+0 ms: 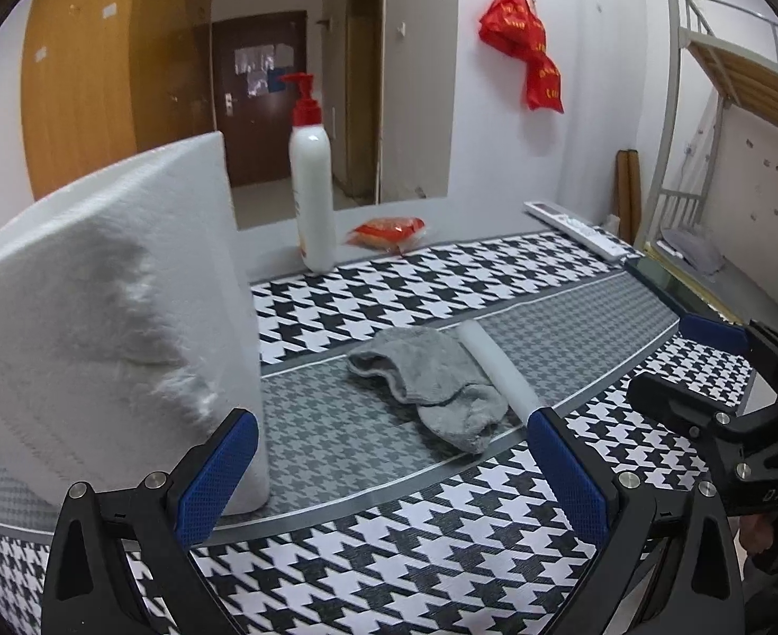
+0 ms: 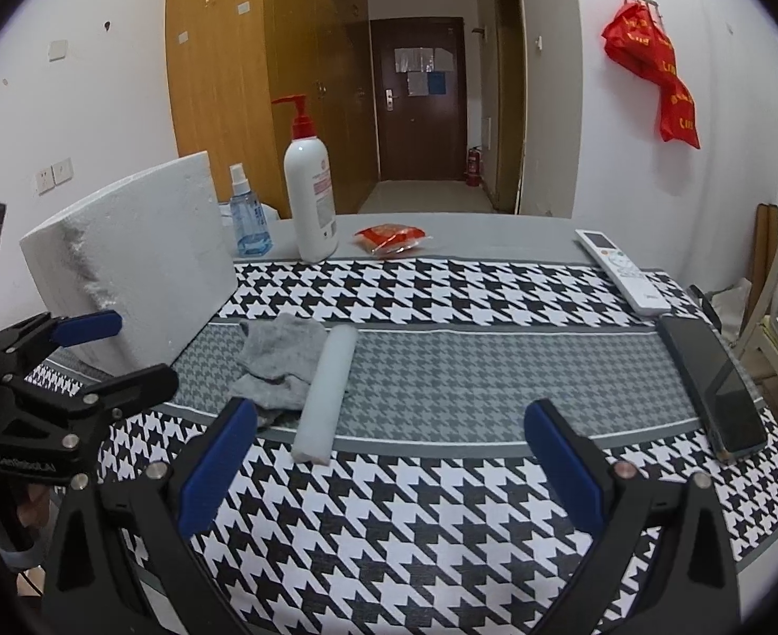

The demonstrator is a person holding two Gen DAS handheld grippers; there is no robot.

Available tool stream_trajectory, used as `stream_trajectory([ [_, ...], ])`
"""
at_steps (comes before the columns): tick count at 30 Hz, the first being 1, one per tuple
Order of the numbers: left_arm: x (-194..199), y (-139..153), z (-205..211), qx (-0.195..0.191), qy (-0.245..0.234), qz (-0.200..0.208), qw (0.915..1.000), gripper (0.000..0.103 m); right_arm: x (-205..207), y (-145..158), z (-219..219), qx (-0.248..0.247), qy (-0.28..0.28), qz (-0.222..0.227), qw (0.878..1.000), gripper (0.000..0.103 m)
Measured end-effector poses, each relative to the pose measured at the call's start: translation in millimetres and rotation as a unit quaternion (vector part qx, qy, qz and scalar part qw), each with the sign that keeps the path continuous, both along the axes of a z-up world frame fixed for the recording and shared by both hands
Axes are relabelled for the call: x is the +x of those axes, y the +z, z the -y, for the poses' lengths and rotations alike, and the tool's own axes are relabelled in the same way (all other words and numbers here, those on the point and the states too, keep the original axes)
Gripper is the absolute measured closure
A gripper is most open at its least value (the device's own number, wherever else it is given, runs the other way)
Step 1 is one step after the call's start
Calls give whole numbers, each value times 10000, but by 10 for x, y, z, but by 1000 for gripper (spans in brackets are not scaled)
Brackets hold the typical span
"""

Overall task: Organize soft objects
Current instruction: 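Move the left tool down toward the grey sock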

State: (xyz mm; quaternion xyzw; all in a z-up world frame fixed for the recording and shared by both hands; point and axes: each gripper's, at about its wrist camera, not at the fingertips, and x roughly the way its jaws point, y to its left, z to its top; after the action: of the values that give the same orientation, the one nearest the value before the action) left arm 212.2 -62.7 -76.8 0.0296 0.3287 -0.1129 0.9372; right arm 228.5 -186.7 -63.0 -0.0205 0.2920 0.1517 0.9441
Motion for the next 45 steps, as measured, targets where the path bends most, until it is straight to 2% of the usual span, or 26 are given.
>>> stream_trajectory([
  [7, 95, -59, 38, 142, 22, -32, 9999, 1, 90, -58, 35, 39, -52, -114, 9999, 1],
  [26, 408, -112, 198, 27, -204, -370, 9991, 1, 117, -97, 86, 41, -67, -196, 9998, 1],
  [33, 506, -184, 241, -58, -244, -597, 9979, 8, 131, -90, 84, 46, -34, -215, 9998, 1],
  [38, 618, -264, 216, -132, -131, -839, 9963, 18, 142, -132, 59, -11, 19, -271, 9996, 1],
  [40, 639, -293, 222, -78, -100, -906, 9958, 25, 148, -136, 64, -1, 14, -282, 9996, 1],
  [45, 679, -310, 259, -79, -158, -986, 9950, 26, 172, -170, 31, -8, 66, -351, 9994, 1],
])
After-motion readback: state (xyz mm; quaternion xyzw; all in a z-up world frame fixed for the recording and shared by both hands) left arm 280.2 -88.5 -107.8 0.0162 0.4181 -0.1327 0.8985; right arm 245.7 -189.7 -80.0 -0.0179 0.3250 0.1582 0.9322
